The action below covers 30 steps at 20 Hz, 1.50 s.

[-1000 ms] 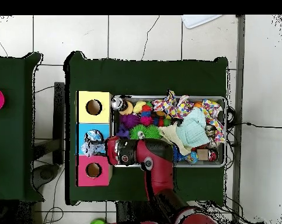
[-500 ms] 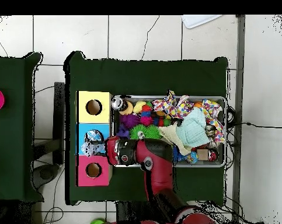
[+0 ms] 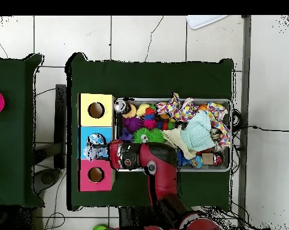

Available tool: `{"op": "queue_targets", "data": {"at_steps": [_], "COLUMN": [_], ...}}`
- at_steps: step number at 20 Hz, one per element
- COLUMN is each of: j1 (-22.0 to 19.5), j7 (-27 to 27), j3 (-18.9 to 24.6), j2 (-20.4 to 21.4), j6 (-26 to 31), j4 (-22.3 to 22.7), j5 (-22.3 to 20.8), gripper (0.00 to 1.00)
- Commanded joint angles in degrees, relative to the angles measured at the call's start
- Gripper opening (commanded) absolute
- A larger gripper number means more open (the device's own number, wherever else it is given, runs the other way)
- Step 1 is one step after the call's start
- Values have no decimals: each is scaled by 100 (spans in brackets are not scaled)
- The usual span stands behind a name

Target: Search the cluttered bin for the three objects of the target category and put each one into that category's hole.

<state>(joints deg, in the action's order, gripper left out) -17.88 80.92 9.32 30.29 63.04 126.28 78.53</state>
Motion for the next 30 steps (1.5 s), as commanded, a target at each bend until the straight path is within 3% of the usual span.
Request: {"op": "queue_targets", "data": {"at_steps": [1,8,14,23,30], "j1": [-47,-180,-271,-380,-389], "j7": [-1020,-552,-646,-169,430], "j3": [129,19,41,15,-25], "j2": [-336,-197,-48,90,514], "j6": [-800,-719,-671,-596,-389], "j4": [-459,-478,-431,-411,-291], "j5": [86,-406,-589,-1000,-1272], "gripper": [0,0,0,0,0]}}
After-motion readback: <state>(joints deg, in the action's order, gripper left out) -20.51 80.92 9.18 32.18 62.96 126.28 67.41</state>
